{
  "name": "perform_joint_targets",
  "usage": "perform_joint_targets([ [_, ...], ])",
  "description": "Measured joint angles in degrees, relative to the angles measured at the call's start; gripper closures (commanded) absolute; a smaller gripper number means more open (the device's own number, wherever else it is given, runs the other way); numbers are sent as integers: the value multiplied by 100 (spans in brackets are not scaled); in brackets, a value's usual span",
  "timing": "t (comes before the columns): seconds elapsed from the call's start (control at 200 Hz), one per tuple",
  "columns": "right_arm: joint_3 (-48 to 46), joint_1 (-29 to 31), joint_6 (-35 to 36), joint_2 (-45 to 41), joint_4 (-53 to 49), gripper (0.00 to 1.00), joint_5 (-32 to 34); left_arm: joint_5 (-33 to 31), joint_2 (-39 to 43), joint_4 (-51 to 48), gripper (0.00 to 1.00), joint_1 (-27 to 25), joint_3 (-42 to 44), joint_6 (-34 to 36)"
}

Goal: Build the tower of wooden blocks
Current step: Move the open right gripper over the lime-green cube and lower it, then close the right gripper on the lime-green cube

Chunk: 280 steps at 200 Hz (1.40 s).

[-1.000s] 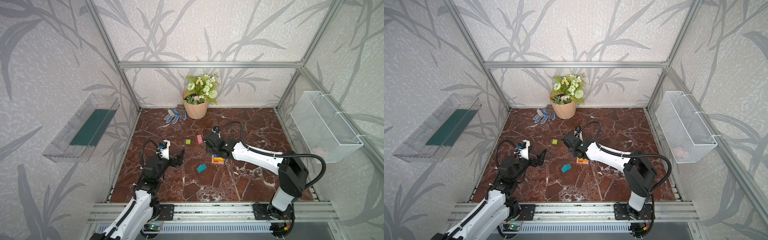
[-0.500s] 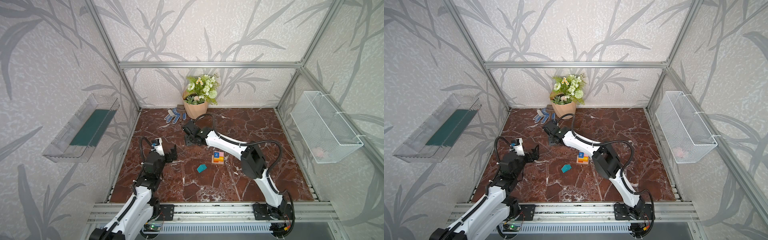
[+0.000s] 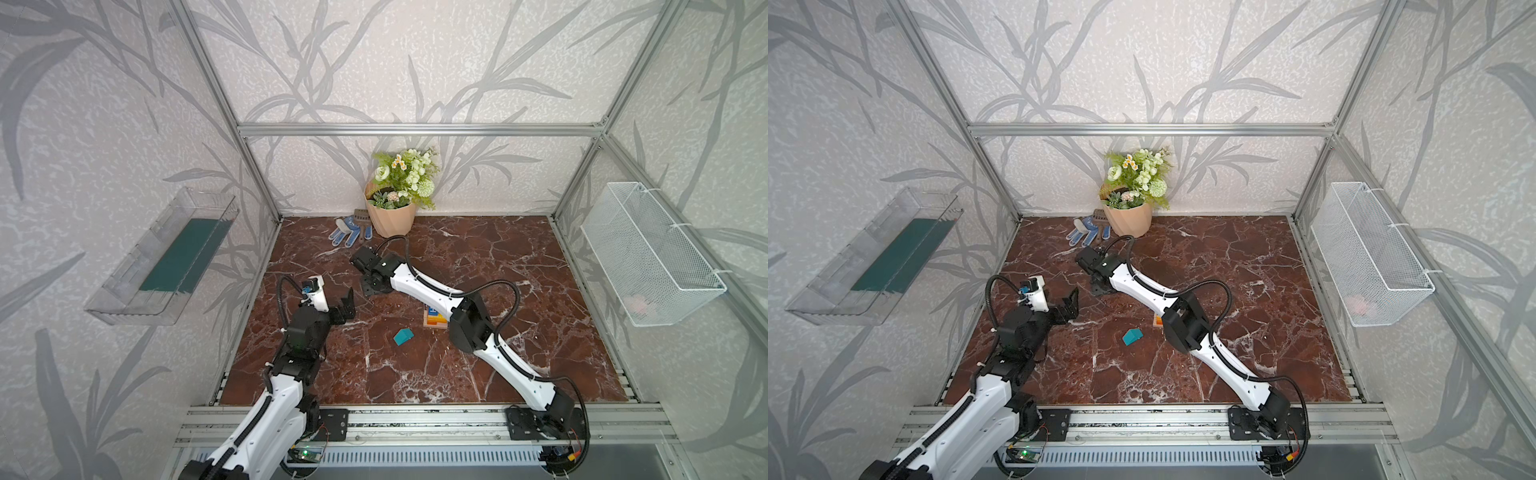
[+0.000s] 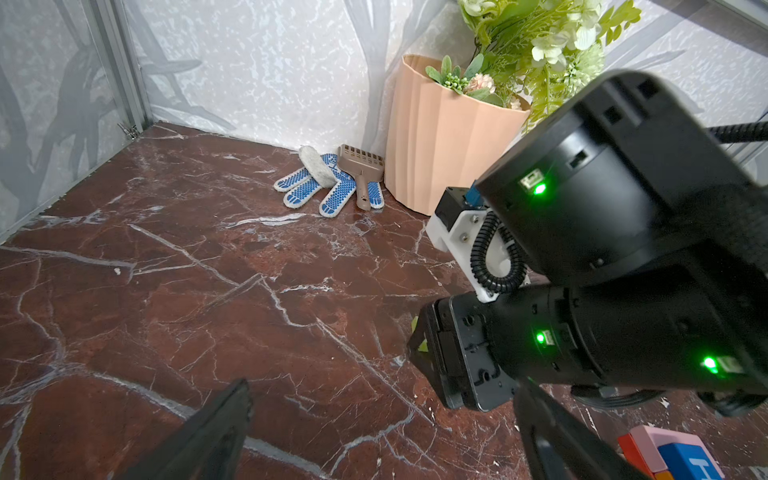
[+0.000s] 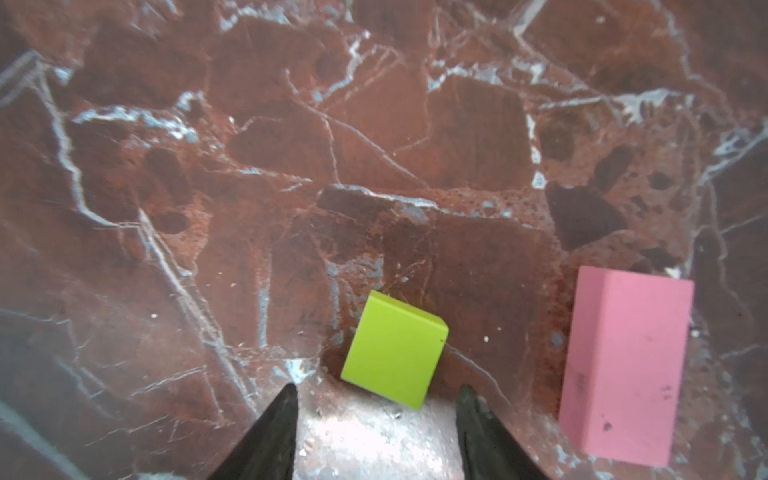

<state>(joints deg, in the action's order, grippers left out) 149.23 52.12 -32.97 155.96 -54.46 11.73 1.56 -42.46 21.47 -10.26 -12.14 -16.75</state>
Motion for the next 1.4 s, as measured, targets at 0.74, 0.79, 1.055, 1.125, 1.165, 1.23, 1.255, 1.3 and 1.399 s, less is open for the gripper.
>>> perform_joint_targets([
  [0.74, 179, -138, -173, 238, 424, 55, -63, -7, 0, 11, 1, 0, 13, -44],
  [0.79, 179, -162, -168, 243, 463, 60, -90, -17, 0, 15, 1, 0, 26, -48],
  [1.055, 179, -192, -144, 258, 549, 73, -144, -24, 0, 24, 1, 0, 31, -85],
  [1.125, 179, -192, -144, 258, 549, 75, -173, -31, 0, 24, 1, 0, 31, -87],
  [1.165, 179, -192, -144, 258, 549, 75, -175, -46, 0, 24, 1, 0, 31, -87],
  [1.23, 179, -192, -125, 258, 546, 76, -175, -50, 0, 24, 1, 0, 31, -90],
  [1.255, 179, -192, -116, 256, 546, 76, -175, -48, 0, 24, 1, 0, 31, -90],
  [1.3, 179, -188, -98, 251, 540, 77, -175, -48, -2, 24, 1, 0, 31, -90],
  [1.399, 173, -184, -50, 221, 476, 77, -184, -48, -2, 24, 1, 0, 31, -90],
])
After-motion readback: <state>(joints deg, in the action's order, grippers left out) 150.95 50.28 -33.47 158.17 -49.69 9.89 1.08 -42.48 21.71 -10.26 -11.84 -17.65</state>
